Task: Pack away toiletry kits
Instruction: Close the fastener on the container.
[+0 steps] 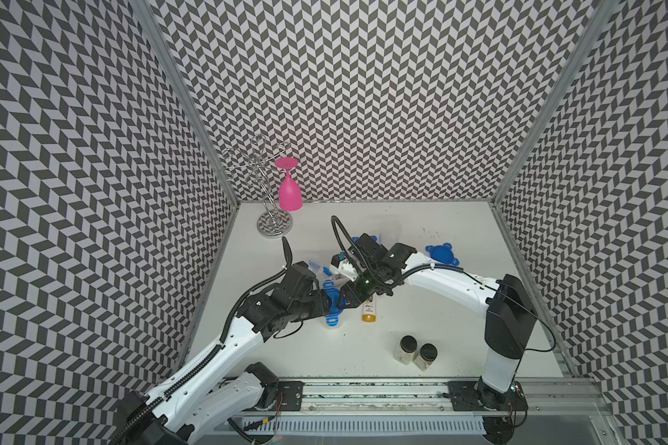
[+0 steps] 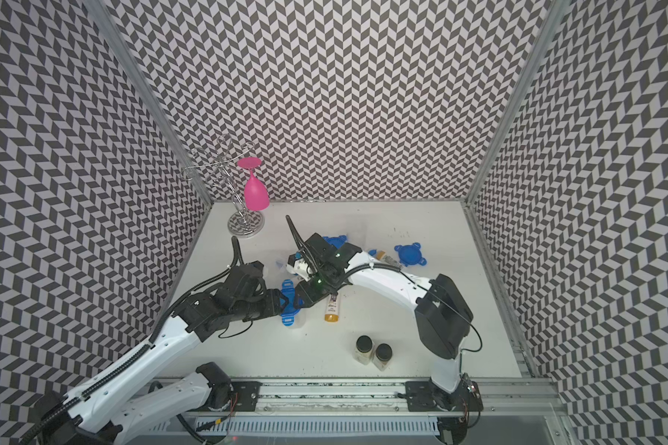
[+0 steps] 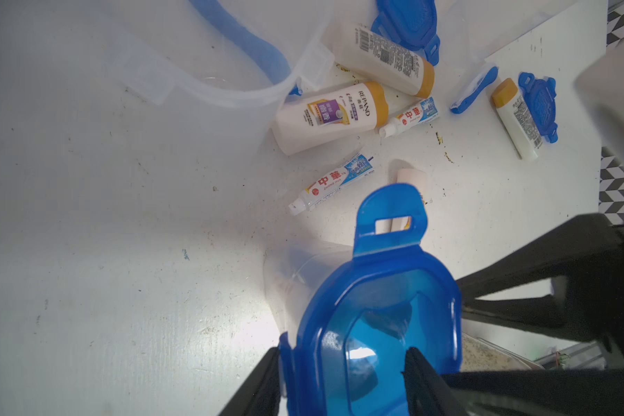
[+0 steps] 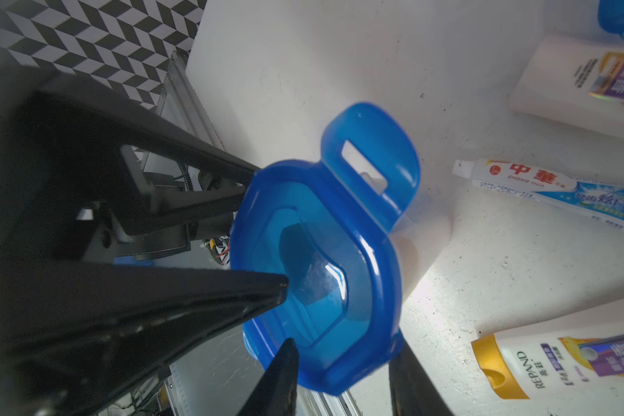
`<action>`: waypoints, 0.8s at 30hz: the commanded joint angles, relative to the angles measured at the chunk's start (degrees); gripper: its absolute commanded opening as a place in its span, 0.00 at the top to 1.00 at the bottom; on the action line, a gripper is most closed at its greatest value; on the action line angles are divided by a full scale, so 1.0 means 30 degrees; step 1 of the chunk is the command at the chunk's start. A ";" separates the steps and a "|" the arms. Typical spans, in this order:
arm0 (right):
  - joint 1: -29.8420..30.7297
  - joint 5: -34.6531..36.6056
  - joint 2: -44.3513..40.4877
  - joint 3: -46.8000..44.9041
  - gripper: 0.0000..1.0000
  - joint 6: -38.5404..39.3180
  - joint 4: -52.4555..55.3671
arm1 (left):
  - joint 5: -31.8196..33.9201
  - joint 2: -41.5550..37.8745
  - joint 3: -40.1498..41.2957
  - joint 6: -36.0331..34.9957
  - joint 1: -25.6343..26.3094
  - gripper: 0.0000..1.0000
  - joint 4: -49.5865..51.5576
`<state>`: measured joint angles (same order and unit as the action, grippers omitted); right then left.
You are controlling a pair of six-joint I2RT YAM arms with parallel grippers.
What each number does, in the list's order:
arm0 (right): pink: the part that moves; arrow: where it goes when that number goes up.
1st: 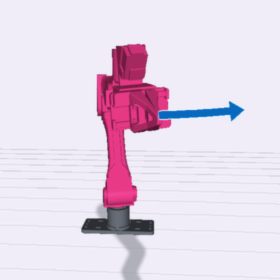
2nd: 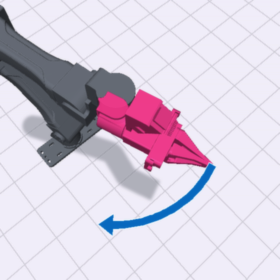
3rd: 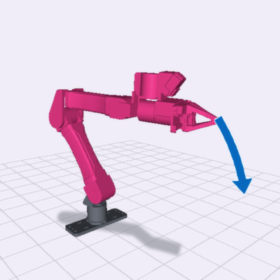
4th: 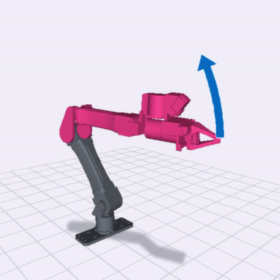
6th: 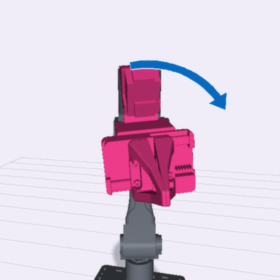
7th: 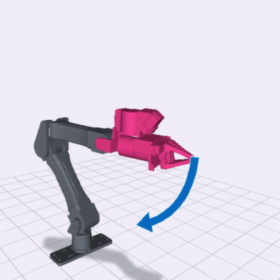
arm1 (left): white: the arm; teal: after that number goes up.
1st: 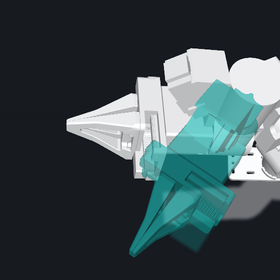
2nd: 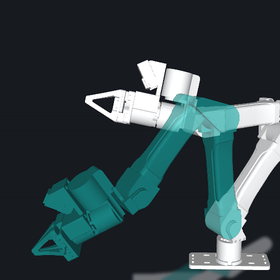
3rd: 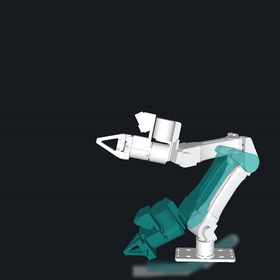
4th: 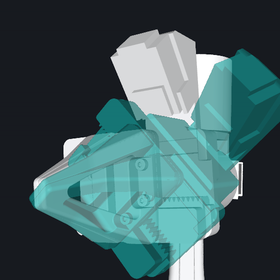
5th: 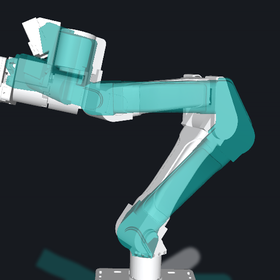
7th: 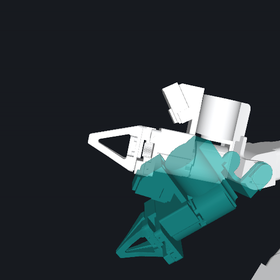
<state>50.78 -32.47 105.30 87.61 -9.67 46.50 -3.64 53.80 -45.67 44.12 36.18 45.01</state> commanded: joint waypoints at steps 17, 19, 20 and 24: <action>0.0143 -0.0789 -0.1585 -0.1699 0.57 0.0017 -0.4148 | -0.2922 -0.0910 0.1308 0.0860 -0.0801 0.44 -0.1115; -0.0116 -0.0436 -0.1910 -0.1991 0.55 -0.0027 -0.4142 | -0.2920 -0.0983 0.1169 0.0648 -0.1088 0.42 -0.0742; -0.0255 -0.0257 -0.2107 -0.2108 0.54 -0.0026 -0.4134 | -0.2876 -0.1034 0.1035 0.0495 -0.1237 0.40 -0.0483; -0.0518 0.0362 -0.2582 -0.2092 0.45 0.0146 -0.3869 | -0.2848 -0.1263 0.0457 -0.0203 -0.2063 0.36 0.0361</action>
<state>49.69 -32.75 100.77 81.12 -9.98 38.37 -10.61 50.87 -42.87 45.19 31.33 43.59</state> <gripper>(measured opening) 0.530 0.639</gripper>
